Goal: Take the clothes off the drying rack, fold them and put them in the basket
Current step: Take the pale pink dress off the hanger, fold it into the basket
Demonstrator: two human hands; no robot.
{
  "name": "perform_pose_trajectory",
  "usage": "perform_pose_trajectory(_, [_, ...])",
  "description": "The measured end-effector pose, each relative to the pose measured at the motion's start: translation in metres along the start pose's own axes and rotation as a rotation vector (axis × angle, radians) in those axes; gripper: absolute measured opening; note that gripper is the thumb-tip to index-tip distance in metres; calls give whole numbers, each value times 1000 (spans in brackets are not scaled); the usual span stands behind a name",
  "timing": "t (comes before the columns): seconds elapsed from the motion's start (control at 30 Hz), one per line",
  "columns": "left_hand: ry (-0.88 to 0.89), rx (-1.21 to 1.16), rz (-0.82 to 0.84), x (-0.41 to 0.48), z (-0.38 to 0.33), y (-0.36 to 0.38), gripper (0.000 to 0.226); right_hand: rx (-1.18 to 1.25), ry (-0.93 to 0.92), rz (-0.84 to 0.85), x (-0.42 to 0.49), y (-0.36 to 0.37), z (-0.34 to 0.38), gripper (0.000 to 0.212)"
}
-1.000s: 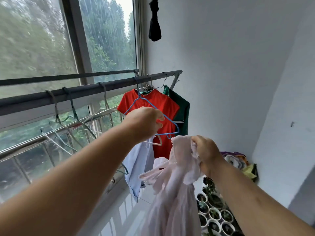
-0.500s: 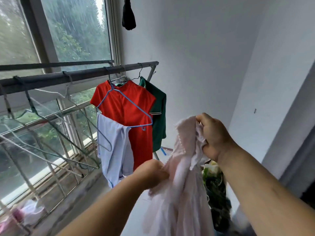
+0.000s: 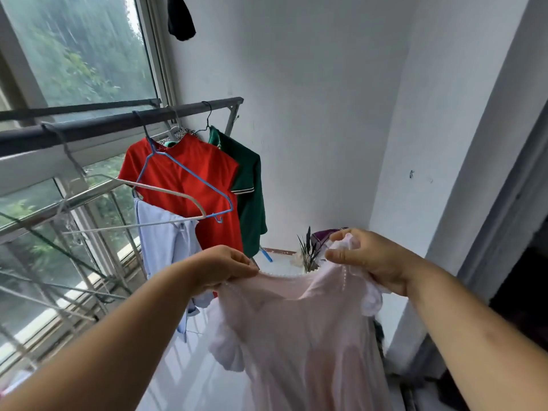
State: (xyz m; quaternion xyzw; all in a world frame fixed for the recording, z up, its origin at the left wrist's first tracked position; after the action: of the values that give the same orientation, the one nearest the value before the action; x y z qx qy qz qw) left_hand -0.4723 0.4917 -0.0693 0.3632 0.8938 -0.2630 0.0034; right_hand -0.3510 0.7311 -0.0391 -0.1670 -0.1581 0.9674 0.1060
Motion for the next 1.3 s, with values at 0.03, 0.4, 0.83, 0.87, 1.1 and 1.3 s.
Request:
perform_pose_trajectory(0.03, [12,92,-7,2,-4,-4,9,52,11,38,0,-1,-3,71])
perform_pose_trajectory(0.4, [145,387,-137,8,-46,-12,24,-314,64,-94,2,0,-19,19])
perform_pose_trajectory(0.83, [-1,-87,21,-15,-44,-15,45,-208,39,43,-6,3,-3,23])
perform_pose_trajectory(0.87, [-8,-109,56,-16,-43,-17,46,-145,70,134,-8,8,-7,26])
perform_pose_trajectory(1.1, [45,-375,255,-16,-33,-16,75,256,85,78,3,3,-14,34])
perform_pose_trajectory(1.3, [195,-735,338,-16,-38,-17,56,319,89,-18,8,-2,-18,51])
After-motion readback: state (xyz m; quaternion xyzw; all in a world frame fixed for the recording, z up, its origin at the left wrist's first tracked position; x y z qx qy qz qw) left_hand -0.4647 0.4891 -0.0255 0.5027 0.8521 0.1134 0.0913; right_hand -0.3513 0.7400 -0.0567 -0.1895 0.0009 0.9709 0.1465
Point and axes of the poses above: each hand's wrist, its own x-axis towards the middle knuckle, its own y-axis out of the palm, z = x × y, the point moved 8 cm from there along x, towards the middle knuckle, and after that the axes turned 10 degrees about y, right-handed, at the moved point
